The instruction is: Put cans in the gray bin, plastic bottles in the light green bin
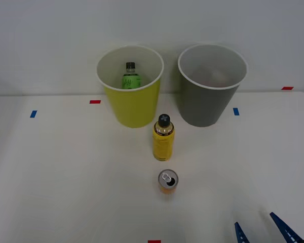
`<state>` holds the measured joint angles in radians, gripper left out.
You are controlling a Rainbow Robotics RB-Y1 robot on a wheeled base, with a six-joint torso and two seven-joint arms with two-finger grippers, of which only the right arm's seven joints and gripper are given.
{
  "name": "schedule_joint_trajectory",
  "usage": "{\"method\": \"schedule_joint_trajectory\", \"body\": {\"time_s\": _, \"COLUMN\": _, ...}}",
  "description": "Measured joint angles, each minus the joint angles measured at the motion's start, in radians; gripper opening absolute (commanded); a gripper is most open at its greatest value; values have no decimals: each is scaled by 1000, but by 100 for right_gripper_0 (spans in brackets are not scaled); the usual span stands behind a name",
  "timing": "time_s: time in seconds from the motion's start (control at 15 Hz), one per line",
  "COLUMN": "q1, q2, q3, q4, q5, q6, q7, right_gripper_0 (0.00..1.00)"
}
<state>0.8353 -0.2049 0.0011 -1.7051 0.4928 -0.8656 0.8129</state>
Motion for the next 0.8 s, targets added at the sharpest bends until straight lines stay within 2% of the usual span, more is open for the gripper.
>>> {"method": "schedule_joint_trajectory", "body": {"time_s": 0.27, "q1": -5, "q2": -105, "q3": 63, "q4": -49, "q5": -4, "q6": -18, "q7": 28, "right_gripper_0": 100}}
{"method": "schedule_joint_trajectory", "body": {"time_s": 0.4, "q1": -22, "q2": -150, "q3": 105, "q4": -51, "q5": -7, "q6": -17, "q7": 104, "right_gripper_0": 100}}
{"method": "schedule_joint_trajectory", "body": {"time_s": 0.6, "q1": -59, "q2": -212, "q3": 217, "q4": -51, "q5": -56, "q6": -5, "q7": 230, "right_gripper_0": 100}}
{"method": "schedule_joint_trajectory", "body": {"time_s": 0.8, "q1": -125, "q2": -260, "q3": 326, "q4": -51, "q5": -141, "q6": 23, "q7": 268, "right_gripper_0": 100}}
